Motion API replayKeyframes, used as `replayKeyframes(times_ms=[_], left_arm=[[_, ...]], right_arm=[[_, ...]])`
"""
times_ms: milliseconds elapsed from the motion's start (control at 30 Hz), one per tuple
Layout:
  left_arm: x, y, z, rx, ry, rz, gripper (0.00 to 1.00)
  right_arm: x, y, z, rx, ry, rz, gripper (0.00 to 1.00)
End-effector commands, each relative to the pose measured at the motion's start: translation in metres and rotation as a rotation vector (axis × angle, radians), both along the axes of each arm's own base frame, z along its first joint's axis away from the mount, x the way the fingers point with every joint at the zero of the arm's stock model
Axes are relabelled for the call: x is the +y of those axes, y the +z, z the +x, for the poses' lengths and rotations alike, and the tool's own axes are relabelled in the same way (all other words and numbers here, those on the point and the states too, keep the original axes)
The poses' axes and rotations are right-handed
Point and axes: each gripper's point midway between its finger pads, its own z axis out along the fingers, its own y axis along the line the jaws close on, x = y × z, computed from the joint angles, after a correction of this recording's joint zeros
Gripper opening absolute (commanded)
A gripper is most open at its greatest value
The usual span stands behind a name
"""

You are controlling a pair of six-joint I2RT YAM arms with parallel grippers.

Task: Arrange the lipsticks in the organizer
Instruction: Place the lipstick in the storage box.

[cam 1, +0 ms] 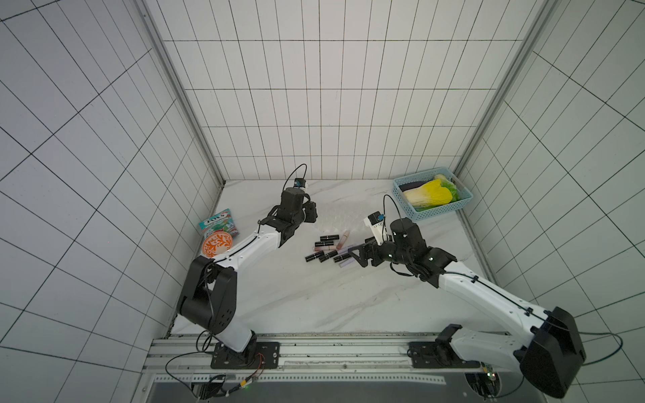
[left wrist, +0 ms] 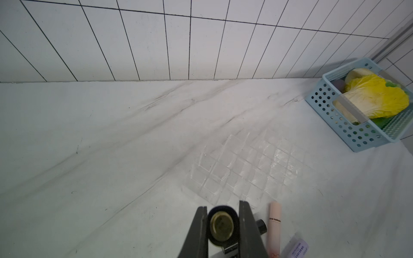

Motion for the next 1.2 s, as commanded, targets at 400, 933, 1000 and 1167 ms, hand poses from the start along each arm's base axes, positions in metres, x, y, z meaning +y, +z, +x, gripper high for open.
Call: replayKeyframes(times_ms=[400,933,1000,1167], left_arm=[[0.01,-0.005,0.056,-0.081,0.026,0.047,0.04],[-0.001,-0.041,0.057,0.005,-0.013,0.043,0.05],[0.001,-0.045,0.057,0.014,-0.009,0.053,0.05],[0.0,-0.054,0.054,0.041,-0.014,0.064,0.09]], right_arm=[[0.016,-0.026,0.007,0.049,0.034,0.01,0.88],[0.016,-0.031,0.006,0.056,0.041,0.002,0.87],[0.016,-0.032,0.006,0.059,0.041,0.001,0.87],[0.015,-0.032,0.006,0.059,0.043,-0.001,0.87]])
